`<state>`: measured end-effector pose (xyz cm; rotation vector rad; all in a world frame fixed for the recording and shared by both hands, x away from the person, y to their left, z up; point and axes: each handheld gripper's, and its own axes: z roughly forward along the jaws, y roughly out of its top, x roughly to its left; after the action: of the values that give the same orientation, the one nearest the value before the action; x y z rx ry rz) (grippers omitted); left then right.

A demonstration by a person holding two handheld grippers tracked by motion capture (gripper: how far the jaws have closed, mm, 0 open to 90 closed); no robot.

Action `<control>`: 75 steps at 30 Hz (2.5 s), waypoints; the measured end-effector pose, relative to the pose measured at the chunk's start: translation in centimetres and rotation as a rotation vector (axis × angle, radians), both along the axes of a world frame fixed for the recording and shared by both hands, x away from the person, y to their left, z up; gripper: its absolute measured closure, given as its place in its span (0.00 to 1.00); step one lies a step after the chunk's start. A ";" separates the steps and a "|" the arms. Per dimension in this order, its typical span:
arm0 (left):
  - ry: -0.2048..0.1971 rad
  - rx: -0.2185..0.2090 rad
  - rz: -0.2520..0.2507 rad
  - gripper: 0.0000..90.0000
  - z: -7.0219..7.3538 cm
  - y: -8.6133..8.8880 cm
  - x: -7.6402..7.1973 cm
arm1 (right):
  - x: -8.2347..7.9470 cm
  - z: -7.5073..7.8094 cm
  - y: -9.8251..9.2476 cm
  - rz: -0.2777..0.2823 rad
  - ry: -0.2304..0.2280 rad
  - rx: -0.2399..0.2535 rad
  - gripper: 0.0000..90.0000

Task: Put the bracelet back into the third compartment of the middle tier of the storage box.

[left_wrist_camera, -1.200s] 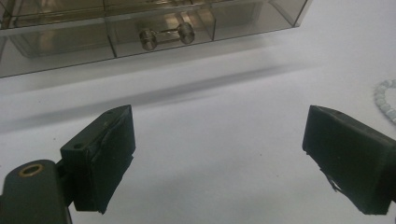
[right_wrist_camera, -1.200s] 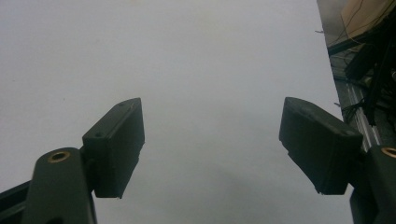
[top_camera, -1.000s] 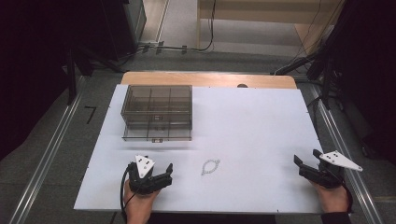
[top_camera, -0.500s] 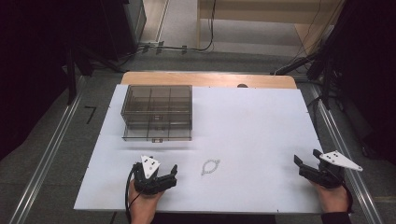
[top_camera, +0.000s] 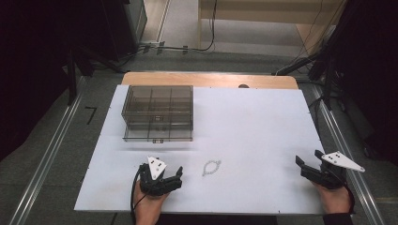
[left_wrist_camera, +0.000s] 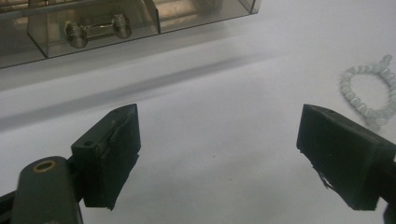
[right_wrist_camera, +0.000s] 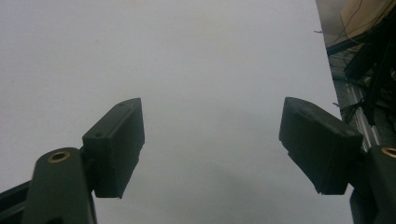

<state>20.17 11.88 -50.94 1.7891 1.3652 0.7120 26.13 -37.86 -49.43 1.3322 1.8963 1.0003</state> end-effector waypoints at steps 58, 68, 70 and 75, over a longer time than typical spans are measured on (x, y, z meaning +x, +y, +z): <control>0.014 0.005 -0.096 0.30 -0.8 -3.4 0.6 | 0.1 0.0 -0.1 0.000 0.002 -0.001 0.23; 0.024 -0.009 -0.141 0.37 -0.8 -3.7 0.8 | 0.1 -0.1 -0.1 -0.002 0.005 -0.003 0.23; 0.027 -0.018 -0.154 0.39 -0.8 -3.7 0.8 | 0.1 -0.1 -0.1 -0.003 0.005 -0.003 0.23; 0.039 -0.029 -0.175 0.41 -0.8 -4.0 0.9 | 0.1 -0.1 -0.1 -0.002 0.005 -0.004 0.23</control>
<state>21.10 7.92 -51.72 1.8805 1.2199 0.5632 26.26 -37.97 -49.53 1.3355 1.8986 0.9930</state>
